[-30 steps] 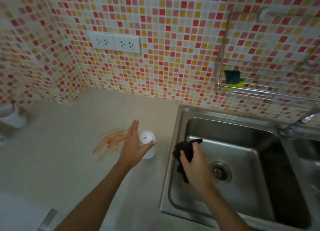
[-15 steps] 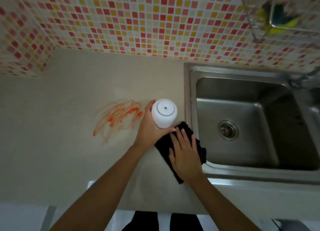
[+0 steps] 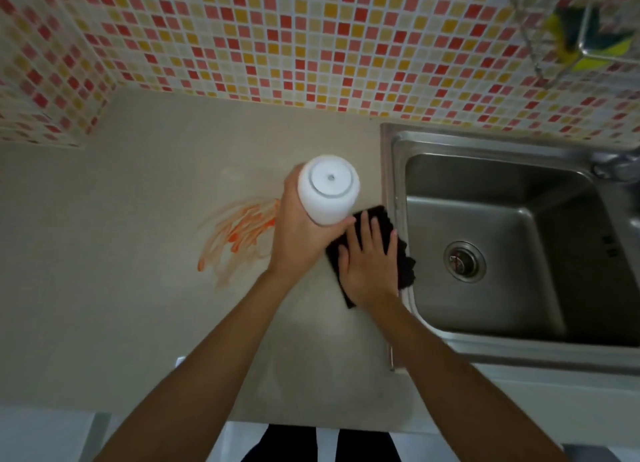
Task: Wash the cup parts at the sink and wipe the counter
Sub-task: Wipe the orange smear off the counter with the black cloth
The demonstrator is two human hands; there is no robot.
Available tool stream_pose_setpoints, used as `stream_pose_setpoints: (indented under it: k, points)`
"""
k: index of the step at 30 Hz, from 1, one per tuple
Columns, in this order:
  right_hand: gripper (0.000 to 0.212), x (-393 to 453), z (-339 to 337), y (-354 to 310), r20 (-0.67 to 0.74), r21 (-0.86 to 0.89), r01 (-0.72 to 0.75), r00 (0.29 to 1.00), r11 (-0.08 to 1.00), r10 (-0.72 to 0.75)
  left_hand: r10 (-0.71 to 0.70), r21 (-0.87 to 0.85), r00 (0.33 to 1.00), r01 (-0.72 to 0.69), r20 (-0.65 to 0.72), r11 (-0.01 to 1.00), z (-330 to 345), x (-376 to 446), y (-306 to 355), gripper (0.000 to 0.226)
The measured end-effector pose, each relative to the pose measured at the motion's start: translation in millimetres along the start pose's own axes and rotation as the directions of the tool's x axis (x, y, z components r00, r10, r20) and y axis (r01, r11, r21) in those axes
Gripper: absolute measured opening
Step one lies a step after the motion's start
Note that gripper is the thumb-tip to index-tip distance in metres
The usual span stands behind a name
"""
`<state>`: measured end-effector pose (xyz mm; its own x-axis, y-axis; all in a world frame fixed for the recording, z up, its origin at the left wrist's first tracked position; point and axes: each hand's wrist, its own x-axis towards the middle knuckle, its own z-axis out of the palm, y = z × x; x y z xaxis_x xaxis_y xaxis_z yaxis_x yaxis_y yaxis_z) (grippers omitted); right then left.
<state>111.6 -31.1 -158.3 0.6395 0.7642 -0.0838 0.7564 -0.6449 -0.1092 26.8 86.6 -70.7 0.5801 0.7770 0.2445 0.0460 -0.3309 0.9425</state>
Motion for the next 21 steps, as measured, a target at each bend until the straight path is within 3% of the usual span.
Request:
stream_pose_setpoints:
  k: [3,6,10,12,16,21]
  points:
    - [0.059,44,-3,-1,0.027,-0.014,-0.071,0.997,0.997,0.071,-0.008,0.103,0.994,0.020,-0.111,0.994,-46,20,1,0.094]
    - [0.058,23,1,-12,-0.044,-0.008,-0.081,0.996,0.997,0.081,-0.054,0.191,0.975,0.097,-0.217,0.977,-96,22,-8,0.094]
    - [0.056,-94,13,-66,-0.020,0.026,0.138,0.990,0.990,-0.138,-0.131,0.231,0.935,0.214,-0.328,0.949,-144,12,-23,0.099]
    - [0.056,-109,20,-89,0.004,0.060,0.225,0.974,0.973,-0.226,-0.147,0.229,0.920,0.241,-0.364,0.943,-157,5,-30,0.099]
    - [0.055,-14,22,-123,-0.033,0.043,0.334,0.942,0.941,-0.333,-0.162,0.220,0.889,0.276,-0.428,0.936,-167,-3,-37,0.100]
    - [0.056,121,10,-127,0.025,0.068,0.152,0.988,0.986,-0.154,-0.175,0.217,0.873,0.300,-0.456,0.929,-168,-14,-42,0.100]
